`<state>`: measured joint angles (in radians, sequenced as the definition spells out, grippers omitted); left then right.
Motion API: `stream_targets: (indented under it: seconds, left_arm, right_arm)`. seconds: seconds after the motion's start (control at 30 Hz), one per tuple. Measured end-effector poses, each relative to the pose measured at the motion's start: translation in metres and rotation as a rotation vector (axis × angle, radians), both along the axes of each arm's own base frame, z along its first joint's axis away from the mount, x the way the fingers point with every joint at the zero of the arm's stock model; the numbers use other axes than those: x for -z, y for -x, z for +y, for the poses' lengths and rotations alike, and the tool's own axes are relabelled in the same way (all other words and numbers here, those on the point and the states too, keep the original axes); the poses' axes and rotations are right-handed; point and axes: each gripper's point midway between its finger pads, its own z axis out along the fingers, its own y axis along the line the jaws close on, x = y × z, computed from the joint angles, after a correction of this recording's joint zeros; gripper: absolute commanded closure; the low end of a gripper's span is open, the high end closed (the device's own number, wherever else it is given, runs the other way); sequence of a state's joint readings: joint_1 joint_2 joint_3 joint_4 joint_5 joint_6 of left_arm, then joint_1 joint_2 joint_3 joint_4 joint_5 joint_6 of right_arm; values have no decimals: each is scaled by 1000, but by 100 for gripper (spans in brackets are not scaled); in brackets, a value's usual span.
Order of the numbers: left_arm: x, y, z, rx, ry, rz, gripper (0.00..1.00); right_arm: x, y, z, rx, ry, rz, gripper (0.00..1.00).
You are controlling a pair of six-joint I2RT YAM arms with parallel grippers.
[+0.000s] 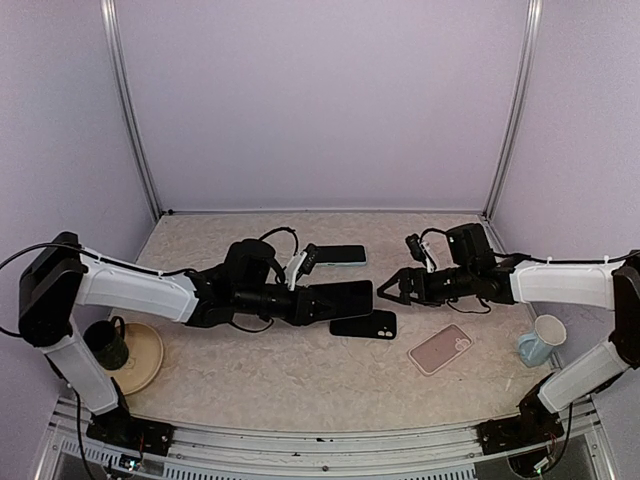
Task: Put the phone into the phone case
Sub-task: Install the phone on the phone case.
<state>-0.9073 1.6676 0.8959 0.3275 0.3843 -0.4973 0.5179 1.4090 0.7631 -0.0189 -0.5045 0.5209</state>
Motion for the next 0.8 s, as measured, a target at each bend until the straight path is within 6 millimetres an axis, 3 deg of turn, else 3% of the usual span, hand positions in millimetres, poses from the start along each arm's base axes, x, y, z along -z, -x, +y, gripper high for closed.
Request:
stream_targets:
  seconds: [0.23,0.43,0.8]
  left_arm:
    - [17,-27,2,-40,-33,38,100]
    - [36,-24,2,-31,-74,84,100]
    - [37,-25,4,-42,-75,104,100]
  right_arm:
    - [23,2,-12,71,41,69,0]
    - [50,1,-12,89,70,147,0]
    - [81,1,-6,82,69,228,0]
